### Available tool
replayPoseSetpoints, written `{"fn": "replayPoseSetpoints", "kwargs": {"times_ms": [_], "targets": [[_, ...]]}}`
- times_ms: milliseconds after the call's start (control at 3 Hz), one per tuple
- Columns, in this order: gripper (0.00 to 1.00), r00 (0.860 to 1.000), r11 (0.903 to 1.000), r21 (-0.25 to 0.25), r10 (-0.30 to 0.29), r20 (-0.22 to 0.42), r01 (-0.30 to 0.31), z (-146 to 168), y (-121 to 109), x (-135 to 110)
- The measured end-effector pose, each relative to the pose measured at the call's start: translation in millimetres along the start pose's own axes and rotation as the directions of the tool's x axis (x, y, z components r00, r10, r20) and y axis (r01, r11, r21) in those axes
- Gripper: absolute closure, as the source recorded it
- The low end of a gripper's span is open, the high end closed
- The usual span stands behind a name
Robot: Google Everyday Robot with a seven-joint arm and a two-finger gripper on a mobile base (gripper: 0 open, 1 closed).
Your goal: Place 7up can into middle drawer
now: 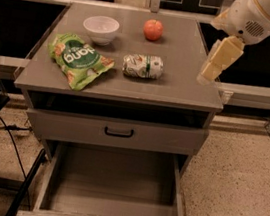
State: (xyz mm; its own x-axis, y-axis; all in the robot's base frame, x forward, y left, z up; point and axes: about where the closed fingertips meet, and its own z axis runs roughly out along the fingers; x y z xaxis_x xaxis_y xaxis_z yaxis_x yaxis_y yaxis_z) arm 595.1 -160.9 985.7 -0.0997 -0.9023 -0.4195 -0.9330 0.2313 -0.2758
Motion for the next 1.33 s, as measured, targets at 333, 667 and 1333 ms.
{"fn": "replayPoseSetpoints", "kwargs": {"times_ms": [333, 667, 1333], "targets": [[0.0, 0.995, 0.9996, -0.025, 0.013, 0.095, -0.01, 29, -23, -17], [0.0, 0.978, 0.9982, -0.058, 0.024, 0.206, -0.012, 62, -37, -35], [0.0, 0.967, 0.9921, -0.116, 0.075, 0.245, -0.048, 81, -36, -26]]}}
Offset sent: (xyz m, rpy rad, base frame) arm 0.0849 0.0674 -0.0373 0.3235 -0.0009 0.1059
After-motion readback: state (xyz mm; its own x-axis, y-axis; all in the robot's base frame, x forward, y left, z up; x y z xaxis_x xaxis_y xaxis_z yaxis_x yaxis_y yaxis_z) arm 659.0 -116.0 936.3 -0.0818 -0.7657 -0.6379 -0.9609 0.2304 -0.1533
